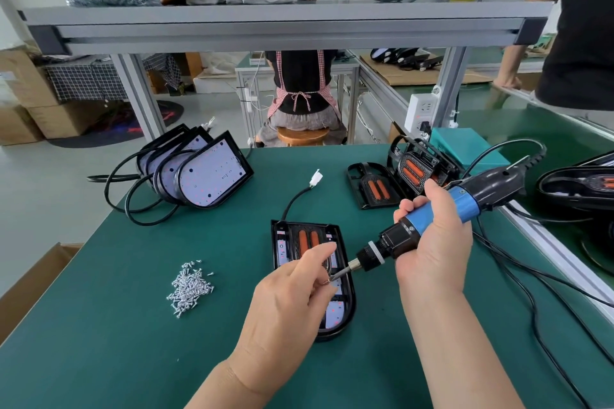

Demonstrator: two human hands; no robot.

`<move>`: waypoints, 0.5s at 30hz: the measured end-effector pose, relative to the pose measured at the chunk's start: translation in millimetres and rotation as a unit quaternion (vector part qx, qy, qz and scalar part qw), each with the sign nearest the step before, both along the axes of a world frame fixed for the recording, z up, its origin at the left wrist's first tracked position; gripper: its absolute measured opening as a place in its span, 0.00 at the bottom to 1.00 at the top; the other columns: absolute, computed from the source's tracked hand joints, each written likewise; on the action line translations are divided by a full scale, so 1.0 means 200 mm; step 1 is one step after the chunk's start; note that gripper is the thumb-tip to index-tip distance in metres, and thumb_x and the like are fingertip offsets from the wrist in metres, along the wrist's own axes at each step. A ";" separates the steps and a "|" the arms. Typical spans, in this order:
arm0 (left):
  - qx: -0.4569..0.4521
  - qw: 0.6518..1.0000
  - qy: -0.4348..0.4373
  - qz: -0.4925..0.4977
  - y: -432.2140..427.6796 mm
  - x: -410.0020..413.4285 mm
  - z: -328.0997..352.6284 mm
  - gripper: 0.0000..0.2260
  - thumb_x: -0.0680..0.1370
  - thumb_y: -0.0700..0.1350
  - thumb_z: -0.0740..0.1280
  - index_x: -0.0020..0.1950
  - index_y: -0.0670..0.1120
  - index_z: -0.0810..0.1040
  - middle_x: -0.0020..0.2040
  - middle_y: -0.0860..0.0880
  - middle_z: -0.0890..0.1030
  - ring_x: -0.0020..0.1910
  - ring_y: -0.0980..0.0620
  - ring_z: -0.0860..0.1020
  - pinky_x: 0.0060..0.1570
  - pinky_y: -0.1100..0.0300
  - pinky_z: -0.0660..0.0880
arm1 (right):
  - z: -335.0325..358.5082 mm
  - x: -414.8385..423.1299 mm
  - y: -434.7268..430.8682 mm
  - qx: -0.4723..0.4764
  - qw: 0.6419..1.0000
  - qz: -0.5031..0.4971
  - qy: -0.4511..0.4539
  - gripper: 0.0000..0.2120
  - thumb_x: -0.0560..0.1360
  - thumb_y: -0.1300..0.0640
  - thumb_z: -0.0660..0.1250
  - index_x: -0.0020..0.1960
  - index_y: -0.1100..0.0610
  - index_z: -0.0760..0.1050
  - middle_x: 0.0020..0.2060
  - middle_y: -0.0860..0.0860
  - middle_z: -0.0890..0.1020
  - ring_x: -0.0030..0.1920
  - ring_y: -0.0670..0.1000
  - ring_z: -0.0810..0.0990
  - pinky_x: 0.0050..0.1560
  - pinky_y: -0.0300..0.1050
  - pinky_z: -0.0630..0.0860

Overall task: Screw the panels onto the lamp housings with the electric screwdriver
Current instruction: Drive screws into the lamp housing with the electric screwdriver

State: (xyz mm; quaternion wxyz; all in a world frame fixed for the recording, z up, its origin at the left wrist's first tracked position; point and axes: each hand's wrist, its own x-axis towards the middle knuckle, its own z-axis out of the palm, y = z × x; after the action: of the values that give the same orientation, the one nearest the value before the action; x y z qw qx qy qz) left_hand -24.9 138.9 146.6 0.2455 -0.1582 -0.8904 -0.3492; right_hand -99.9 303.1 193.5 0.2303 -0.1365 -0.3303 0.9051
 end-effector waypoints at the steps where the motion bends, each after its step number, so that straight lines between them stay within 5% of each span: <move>1: -0.013 1.000 -0.008 0.011 -0.01 -0.01 0.00 0.24 0.74 0.44 0.72 0.65 0.62 0.69 0.42 0.60 0.79 0.40 0.57 0.76 0.43 0.59 0.77 | 0.00 -0.01 0.00 0.006 1.000 0.001 0.004 0.09 0.76 0.61 0.72 0.53 0.57 0.73 0.31 0.49 0.75 0.29 0.49 0.78 0.33 0.40 0.76; 5: 0.042 0.994 -0.060 0.079 -0.06 -0.03 0.01 0.19 0.73 0.57 0.72 0.63 0.61 0.74 0.43 0.64 0.81 0.45 0.63 0.76 0.45 0.70 0.71 | 0.02 -0.05 0.02 0.036 0.999 -0.004 0.025 0.09 0.76 0.62 0.71 0.50 0.56 0.72 0.30 0.48 0.75 0.29 0.49 0.76 0.34 0.42 0.76; 8: 0.119 0.972 -0.088 0.180 -0.12 -0.11 -0.01 0.16 0.74 0.54 0.70 0.60 0.52 0.78 0.47 0.59 0.79 0.48 0.58 0.76 0.52 0.56 0.74 | 0.01 -0.07 0.02 0.088 0.996 -0.005 0.031 0.09 0.76 0.63 0.71 0.47 0.55 0.71 0.29 0.48 0.75 0.27 0.50 0.75 0.33 0.43 0.76; 12: 0.159 0.914 -0.315 0.200 -0.17 -0.24 -0.05 0.33 0.73 0.62 0.72 0.72 0.48 0.68 0.58 0.49 0.76 0.57 0.49 0.75 0.57 0.54 0.71 | -0.02 -0.10 -0.03 0.149 0.988 0.027 0.025 0.09 0.76 0.65 0.71 0.46 0.56 0.72 0.32 0.50 0.76 0.27 0.50 0.76 0.31 0.42 0.75; 15: 0.193 0.890 -0.382 0.158 -0.18 -0.29 -0.06 0.40 0.64 0.68 0.73 0.70 0.50 0.68 0.60 0.51 0.79 0.59 0.50 0.78 0.60 0.52 0.74 | -0.04 -0.12 -0.06 0.176 0.982 0.062 0.016 0.08 0.76 0.65 0.71 0.47 0.58 0.73 0.32 0.51 0.76 0.27 0.51 0.77 0.31 0.42 0.76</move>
State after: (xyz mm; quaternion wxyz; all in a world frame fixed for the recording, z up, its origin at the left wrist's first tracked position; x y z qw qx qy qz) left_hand -82.5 101.9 134.5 -0.0362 0.1807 -0.8438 -0.5040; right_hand -124.2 290.8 185.9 0.1996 -0.0589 -0.4883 0.8475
